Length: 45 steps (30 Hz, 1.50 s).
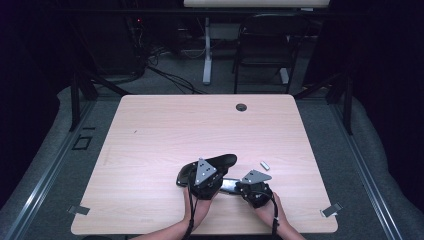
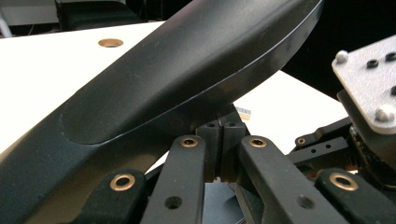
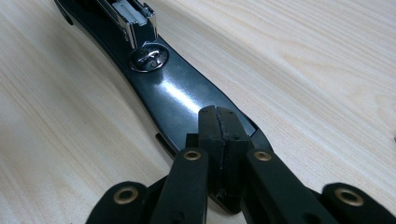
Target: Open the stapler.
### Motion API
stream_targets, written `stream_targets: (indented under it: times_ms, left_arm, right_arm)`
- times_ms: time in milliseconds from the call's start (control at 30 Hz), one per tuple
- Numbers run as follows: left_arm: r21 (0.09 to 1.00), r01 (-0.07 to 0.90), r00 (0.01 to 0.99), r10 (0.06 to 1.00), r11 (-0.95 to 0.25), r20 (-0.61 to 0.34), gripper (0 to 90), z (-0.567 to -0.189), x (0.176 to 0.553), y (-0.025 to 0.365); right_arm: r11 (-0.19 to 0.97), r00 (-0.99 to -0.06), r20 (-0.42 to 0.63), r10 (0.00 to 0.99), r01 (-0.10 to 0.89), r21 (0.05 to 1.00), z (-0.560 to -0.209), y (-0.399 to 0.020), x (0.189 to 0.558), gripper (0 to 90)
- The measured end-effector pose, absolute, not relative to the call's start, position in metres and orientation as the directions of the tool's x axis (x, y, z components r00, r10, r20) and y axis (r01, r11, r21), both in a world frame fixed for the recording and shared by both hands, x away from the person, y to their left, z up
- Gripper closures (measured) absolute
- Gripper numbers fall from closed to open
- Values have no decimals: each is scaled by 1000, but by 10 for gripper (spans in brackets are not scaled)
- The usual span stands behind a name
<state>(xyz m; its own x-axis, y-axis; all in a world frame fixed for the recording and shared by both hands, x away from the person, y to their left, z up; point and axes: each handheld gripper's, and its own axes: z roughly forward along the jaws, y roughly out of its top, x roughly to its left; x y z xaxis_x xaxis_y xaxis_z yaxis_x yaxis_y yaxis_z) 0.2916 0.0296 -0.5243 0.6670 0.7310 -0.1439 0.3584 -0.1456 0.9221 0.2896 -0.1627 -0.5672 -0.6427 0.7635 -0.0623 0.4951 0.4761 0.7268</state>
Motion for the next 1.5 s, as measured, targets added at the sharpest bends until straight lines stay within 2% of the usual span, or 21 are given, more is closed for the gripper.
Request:
stream_targets:
  times_ms: [1500]
  left_arm:
    - [925,363,649,742,-110,-166,900,-496,296,61]
  right_arm:
    - [497,-649,-79,756,491,715,-566,-162,290,889]
